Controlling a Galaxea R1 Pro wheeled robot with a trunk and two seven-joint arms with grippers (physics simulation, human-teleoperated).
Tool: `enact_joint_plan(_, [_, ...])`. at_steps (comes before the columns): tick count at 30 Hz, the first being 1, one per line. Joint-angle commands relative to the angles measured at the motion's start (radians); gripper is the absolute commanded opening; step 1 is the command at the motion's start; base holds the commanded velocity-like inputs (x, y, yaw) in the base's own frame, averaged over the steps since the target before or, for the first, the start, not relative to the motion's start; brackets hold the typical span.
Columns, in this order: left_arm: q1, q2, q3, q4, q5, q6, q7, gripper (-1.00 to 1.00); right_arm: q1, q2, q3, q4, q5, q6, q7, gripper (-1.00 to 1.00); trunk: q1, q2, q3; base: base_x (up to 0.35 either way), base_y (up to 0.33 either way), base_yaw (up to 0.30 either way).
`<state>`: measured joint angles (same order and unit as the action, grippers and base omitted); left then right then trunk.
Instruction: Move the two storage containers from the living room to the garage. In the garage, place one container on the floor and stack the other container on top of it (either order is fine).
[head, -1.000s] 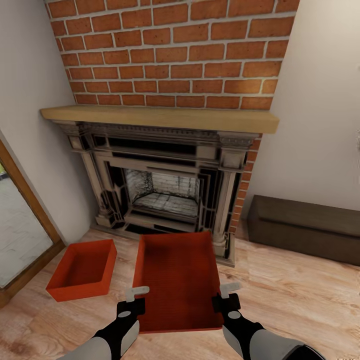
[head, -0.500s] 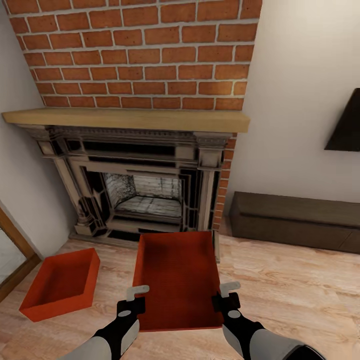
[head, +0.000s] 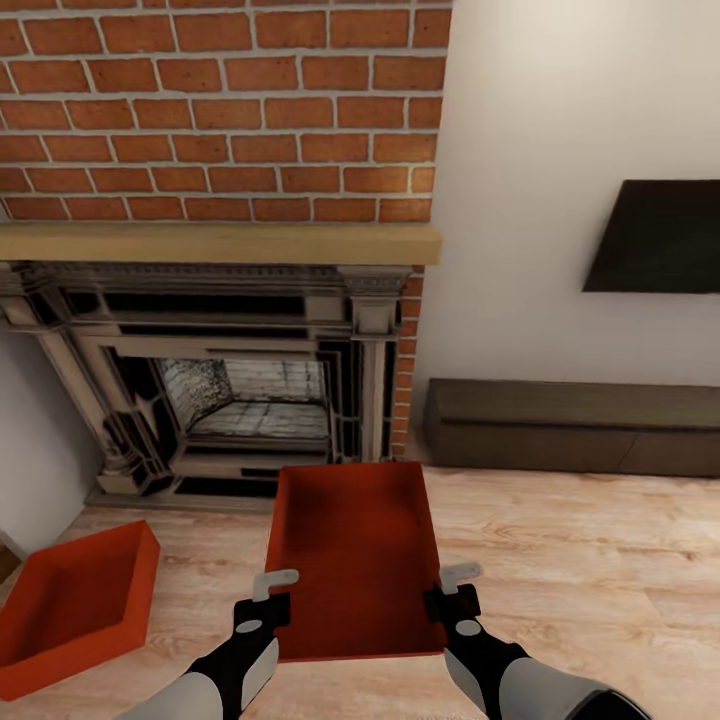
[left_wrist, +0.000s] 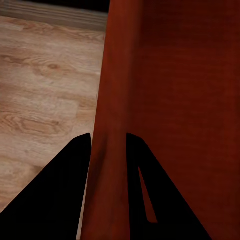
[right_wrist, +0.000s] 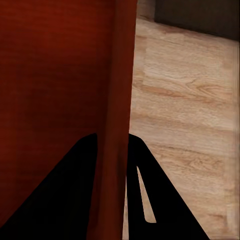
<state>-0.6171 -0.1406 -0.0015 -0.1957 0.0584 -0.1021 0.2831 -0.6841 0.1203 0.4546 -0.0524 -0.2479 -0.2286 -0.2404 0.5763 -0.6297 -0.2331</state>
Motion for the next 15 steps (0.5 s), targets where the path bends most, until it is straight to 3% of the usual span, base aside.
enact_joint_plan(1, [0.0, 0.012, -0.005, 0.001, 0.003, -0.005, 0.033, -1.0, -0.002, 0.001, -0.085, -0.032, 0.004, 0.0, -0.002, -1.0, 0.0, -0.001, -0.001, 0.0, 0.0, -0.275])
enact_joint_plan(15, [0.001, 0.012, -0.006, 0.002, 0.003, -0.005, 0.033, -1.0, -0.001, 0.001, -0.085, -0.032, 0.004, 0.0, -0.001, -1.0, 0.0, -0.001, 0.005, 0.0, 0.0, -0.275])
